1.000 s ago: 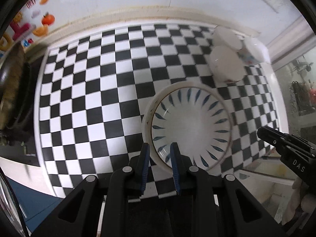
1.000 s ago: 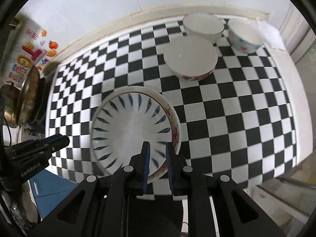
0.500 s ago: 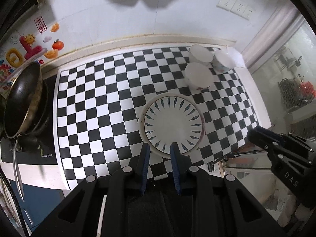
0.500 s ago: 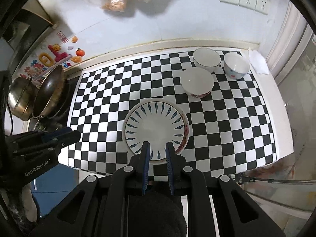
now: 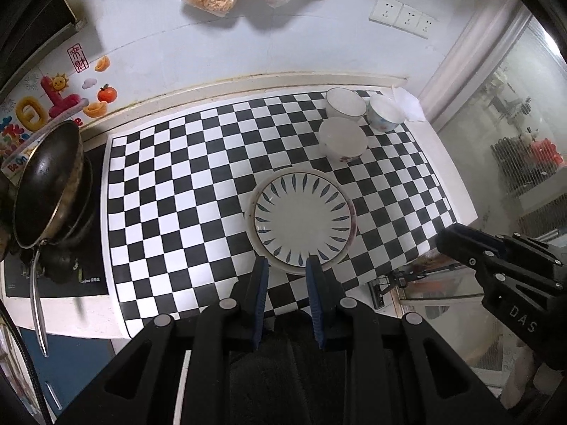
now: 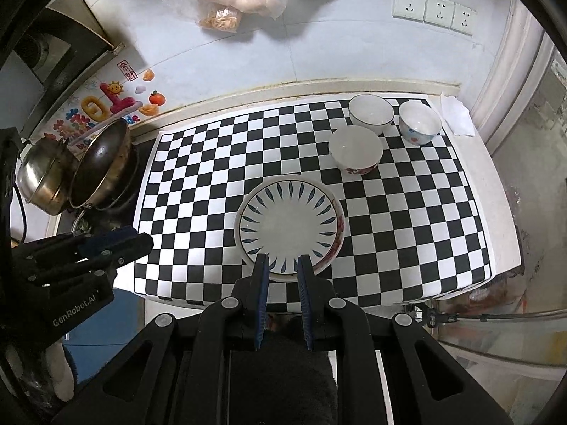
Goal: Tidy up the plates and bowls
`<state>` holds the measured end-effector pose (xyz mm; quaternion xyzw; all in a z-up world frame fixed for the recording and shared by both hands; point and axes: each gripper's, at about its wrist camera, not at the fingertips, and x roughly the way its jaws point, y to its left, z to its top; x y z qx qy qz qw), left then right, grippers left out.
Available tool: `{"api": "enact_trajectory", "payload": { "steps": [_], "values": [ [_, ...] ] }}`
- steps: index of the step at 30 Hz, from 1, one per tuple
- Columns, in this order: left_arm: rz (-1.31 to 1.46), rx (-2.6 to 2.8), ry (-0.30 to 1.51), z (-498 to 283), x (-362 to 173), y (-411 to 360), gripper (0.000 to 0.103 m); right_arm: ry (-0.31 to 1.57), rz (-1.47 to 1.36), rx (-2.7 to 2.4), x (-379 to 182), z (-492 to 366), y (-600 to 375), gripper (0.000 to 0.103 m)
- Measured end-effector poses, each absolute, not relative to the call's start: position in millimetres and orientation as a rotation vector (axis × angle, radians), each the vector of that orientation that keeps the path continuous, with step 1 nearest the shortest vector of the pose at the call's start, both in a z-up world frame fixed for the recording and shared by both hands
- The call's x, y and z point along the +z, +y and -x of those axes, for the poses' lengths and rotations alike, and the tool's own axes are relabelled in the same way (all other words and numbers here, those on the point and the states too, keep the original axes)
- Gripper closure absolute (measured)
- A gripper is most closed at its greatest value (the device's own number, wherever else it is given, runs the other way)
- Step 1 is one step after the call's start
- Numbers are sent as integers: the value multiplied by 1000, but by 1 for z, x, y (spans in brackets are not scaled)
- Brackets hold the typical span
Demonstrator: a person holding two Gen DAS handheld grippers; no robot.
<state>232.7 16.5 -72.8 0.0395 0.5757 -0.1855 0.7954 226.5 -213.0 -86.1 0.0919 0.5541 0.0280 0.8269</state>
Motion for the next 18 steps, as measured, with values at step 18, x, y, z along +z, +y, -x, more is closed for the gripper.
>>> {"api": "enact_trajectory", "payload": {
  "steps": [18],
  "values": [
    [141, -326, 1363, -364, -164, -50, 76, 1184, -364, -53, -172, -331, -334, 51]
  ]
}}
